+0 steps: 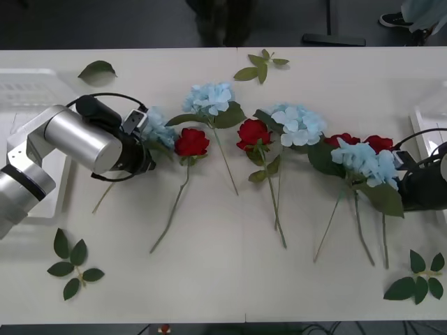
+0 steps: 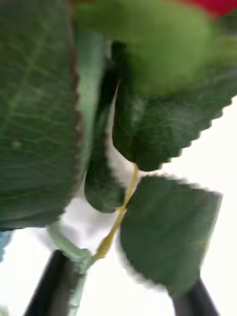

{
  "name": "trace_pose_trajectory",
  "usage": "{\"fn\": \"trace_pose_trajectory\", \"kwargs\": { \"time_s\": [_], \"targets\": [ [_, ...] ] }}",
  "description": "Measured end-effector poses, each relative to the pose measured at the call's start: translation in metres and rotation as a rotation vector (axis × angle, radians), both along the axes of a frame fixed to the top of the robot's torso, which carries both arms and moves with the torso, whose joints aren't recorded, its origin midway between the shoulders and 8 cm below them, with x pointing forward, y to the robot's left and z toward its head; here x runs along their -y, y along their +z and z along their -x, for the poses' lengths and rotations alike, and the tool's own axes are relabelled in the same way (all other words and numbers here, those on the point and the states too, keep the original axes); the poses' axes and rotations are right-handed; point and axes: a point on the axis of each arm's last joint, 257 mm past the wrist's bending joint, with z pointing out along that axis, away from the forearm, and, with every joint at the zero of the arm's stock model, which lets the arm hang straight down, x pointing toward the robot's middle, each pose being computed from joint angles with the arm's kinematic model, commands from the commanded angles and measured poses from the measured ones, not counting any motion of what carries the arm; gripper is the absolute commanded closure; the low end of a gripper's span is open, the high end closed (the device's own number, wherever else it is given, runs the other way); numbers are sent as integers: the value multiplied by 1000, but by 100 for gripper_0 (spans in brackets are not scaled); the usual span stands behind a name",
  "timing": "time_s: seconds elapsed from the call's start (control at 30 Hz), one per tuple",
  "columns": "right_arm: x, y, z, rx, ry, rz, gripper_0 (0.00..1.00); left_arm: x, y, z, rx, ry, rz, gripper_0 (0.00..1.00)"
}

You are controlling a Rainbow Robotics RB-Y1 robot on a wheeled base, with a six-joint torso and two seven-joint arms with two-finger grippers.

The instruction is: Place the red flowers into the right box and the blue flowers into the left box. If a person shows an open palm, hand one flower to the person first, then continue sorting.

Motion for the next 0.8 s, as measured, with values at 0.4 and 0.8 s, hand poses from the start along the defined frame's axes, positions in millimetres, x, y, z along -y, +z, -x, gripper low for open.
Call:
{"fn": "trace_pose_trajectory", "kwargs": {
  "time_s": [0.4,0.8],
  "targets": [
    [2,0,0,1,2,9,100,-3,1,-3,17,4,-26,100],
    [15,39,16,-93,-52,-38,100,-12,4,-8,40,35,-50,100]
  ]
}}
